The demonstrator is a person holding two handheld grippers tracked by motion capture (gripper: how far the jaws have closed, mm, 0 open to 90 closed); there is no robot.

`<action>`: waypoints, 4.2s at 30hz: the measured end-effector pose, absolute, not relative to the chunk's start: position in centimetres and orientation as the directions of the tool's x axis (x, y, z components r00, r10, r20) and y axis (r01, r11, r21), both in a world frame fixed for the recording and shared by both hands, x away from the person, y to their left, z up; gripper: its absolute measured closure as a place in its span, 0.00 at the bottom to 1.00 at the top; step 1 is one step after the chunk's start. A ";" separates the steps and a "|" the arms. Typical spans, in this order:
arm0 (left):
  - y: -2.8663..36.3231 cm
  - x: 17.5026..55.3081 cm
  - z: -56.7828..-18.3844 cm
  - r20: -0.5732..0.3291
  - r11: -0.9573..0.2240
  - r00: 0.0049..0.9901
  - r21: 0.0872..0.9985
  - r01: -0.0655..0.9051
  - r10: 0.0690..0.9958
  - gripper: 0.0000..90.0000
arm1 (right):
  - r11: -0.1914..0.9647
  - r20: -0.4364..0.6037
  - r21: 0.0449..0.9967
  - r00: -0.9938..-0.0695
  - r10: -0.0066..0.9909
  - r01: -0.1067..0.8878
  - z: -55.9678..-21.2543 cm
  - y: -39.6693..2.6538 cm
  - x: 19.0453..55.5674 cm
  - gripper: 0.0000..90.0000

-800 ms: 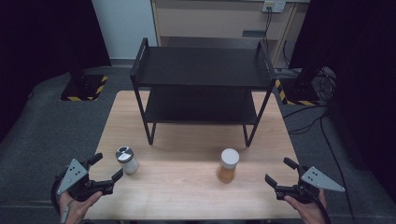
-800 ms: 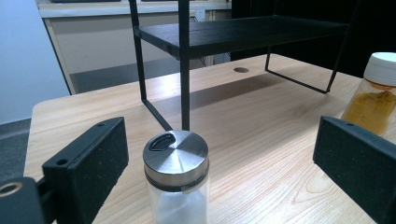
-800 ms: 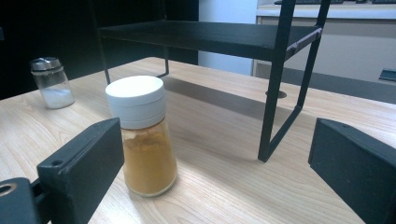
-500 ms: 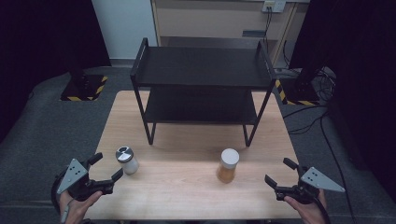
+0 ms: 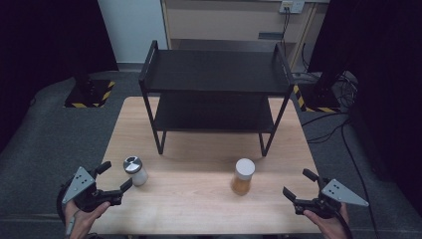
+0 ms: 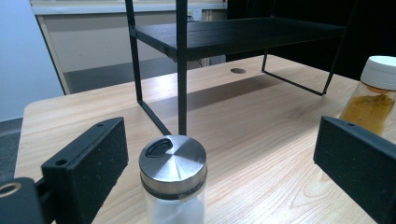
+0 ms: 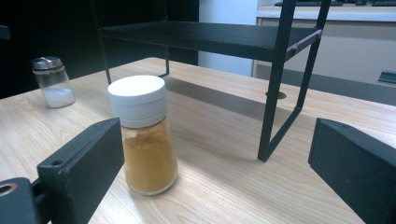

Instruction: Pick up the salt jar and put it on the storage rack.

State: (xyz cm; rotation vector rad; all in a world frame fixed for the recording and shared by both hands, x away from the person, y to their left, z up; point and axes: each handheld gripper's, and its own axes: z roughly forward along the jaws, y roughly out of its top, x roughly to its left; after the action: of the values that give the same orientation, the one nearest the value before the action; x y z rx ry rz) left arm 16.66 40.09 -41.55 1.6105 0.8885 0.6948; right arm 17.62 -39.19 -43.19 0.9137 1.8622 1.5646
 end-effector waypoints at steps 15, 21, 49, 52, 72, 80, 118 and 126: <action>41.0 16.6 -40.3 0.001 -0.136 0.572 0.972 0.194 0.820 0.02 | 0.098 0.021 0.983 -0.626 0.780 0.156 -43.2 -39.1 17.6 0.04; 42.0 16.9 -39.5 -0.005 -0.145 0.589 0.968 0.206 0.808 0.02 | 0.101 0.020 0.983 -0.626 0.780 0.157 -43.2 -39.1 17.6 0.05; 45.2 17.4 -35.3 -0.009 -0.191 0.575 0.939 0.285 0.818 0.03 | 0.094 0.025 0.982 -0.616 0.787 0.161 -43.2 -39.1 17.5 0.05; 45.4 17.7 -34.5 -0.001 -0.201 0.578 0.937 0.285 0.816 0.03 | 0.093 0.027 0.982 -0.616 0.787 0.162 -43.2 -39.1 17.5 0.05; 47.5 18.8 -33.3 -0.011 -0.200 0.593 0.936 0.288 0.805 0.03 | 0.095 0.029 0.981 -0.611 0.791 0.170 -43.2 -39.1 17.5 0.05; 47.5 19.8 -33.1 0.003 -0.242 0.621 0.922 0.301 0.784 0.03 | 0.092 0.031 0.981 -0.609 0.793 0.170 -43.2 -39.1 17.5 0.05; 43.0 28.5 -39.4 -0.043 -0.353 0.715 0.848 0.395 0.697 0.08 | 0.088 0.033 0.982 -0.602 0.798 0.170 -43.3 -39.2 17.3 0.05; 43.2 28.9 -41.0 -0.069 -0.309 0.717 0.871 0.383 0.694 0.16 | 0.087 0.035 0.981 -0.600 0.799 0.173 -43.3 -39.3 17.3 0.05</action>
State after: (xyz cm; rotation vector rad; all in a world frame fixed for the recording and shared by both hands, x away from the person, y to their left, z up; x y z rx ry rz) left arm 28.93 43.24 -40.98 1.9336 0.8291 0.3955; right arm 17.29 -39.25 -43.30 0.9551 1.8437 1.5477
